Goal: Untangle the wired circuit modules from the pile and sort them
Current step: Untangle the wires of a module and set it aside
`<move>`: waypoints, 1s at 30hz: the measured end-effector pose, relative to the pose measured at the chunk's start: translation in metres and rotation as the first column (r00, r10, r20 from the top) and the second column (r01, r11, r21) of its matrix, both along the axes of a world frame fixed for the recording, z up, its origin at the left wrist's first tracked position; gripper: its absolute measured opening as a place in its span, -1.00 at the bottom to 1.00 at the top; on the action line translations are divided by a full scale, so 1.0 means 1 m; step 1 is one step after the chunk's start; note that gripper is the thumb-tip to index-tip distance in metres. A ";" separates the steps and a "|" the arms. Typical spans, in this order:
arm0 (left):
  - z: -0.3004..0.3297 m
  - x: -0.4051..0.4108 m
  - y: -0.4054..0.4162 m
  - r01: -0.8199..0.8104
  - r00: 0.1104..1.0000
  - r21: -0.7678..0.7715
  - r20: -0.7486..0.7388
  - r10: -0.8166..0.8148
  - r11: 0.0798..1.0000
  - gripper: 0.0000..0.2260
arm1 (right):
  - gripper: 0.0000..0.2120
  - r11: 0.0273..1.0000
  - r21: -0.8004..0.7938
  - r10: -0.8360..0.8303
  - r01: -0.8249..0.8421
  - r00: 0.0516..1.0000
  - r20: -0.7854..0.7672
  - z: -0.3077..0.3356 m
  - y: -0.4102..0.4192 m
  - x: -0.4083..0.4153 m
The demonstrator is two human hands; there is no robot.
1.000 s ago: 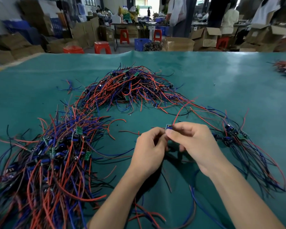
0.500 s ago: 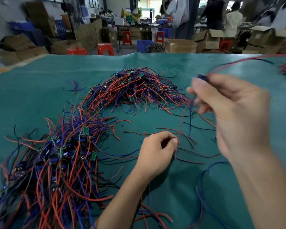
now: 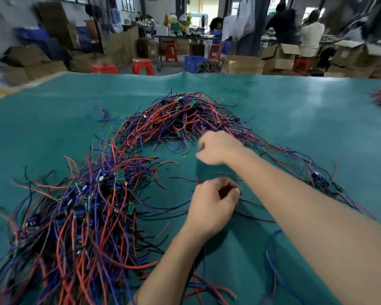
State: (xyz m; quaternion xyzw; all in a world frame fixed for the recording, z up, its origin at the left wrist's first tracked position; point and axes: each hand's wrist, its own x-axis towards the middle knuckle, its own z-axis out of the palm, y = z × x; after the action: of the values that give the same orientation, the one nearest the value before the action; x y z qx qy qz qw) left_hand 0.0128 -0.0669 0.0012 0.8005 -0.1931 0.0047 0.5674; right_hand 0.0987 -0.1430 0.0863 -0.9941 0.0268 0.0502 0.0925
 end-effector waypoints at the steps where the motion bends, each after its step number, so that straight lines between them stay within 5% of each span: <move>1: 0.001 0.000 0.000 0.002 1.000 0.013 -0.002 -0.002 1.000 -0.83 | -0.57 0.998 -0.016 -0.065 0.065 0.998 -0.011 -0.008 -0.016 0.000; 8: 0.003 -0.001 0.001 0.000 1.000 0.018 0.005 0.000 1.000 -0.82 | -0.71 0.971 0.070 -0.237 0.229 0.962 0.133 -0.043 -0.059 -0.009; 11: 0.002 -0.001 0.001 -0.006 1.000 0.013 -0.004 0.006 1.000 -0.85 | -0.83 0.974 0.093 -0.222 0.208 0.959 0.175 -0.039 -0.066 -0.011; 19: -0.001 0.001 -0.001 -0.046 0.998 -0.086 -0.039 0.042 0.995 -0.86 | -0.73 0.953 0.298 -0.172 0.060 0.915 0.366 0.003 -0.086 -0.035; 25: 0.000 0.001 -0.001 -0.085 0.990 -0.233 -0.127 0.057 0.969 -0.78 | -0.77 0.737 0.674 -0.206 -0.049 0.933 0.294 0.005 -0.075 -0.082; 30: 0.000 0.003 0.000 -0.166 0.980 -0.253 -0.152 0.131 0.953 -0.62 | -0.76 0.668 0.732 -0.080 -0.133 0.965 0.248 -0.032 -0.052 -0.119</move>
State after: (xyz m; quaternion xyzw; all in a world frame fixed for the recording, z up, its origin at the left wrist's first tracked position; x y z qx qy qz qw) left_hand 0.0162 -0.0669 0.0010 0.7283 -0.0916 0.0197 0.6788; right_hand -0.0202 -0.1952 0.0543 -0.8679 -0.0230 -0.0721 0.4910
